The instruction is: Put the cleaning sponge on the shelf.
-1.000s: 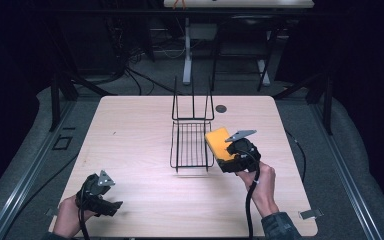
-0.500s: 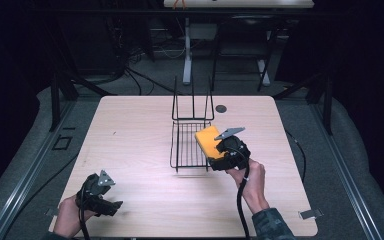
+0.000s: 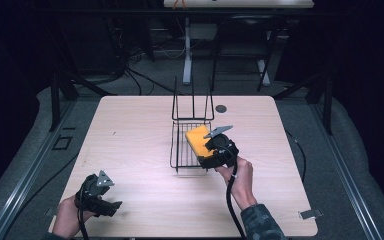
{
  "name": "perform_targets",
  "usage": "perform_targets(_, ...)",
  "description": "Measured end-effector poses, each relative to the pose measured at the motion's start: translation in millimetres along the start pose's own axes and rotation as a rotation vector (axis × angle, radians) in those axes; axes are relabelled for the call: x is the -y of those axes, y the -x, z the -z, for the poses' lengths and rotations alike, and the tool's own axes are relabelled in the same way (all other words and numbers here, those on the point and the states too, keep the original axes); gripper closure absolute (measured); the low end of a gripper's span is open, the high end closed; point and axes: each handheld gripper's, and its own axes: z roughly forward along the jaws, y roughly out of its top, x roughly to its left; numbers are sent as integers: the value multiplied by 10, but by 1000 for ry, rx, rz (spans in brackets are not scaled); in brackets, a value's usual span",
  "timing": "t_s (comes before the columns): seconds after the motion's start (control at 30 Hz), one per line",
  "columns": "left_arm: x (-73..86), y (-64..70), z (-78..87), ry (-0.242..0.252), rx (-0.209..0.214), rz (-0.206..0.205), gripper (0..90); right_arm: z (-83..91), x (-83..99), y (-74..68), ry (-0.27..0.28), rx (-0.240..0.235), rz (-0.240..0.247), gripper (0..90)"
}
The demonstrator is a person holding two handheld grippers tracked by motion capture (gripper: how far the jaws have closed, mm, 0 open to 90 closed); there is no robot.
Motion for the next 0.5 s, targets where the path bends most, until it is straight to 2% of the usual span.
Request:
perform_targets(0.2, 5, -3, -2, 5, 0, 1, 145, -118, 9, -9, -11, 0, -17, 282)
perform_targets(0.3, 3, 4, -5, 2, 0, -2, 145, -202, -4, -25, -7, -19, -48, 283)
perform_targets(0.5, 6, 0, -4, 5, 2, -2, 146, -360, -48, -86, -29, -13, -52, 287)
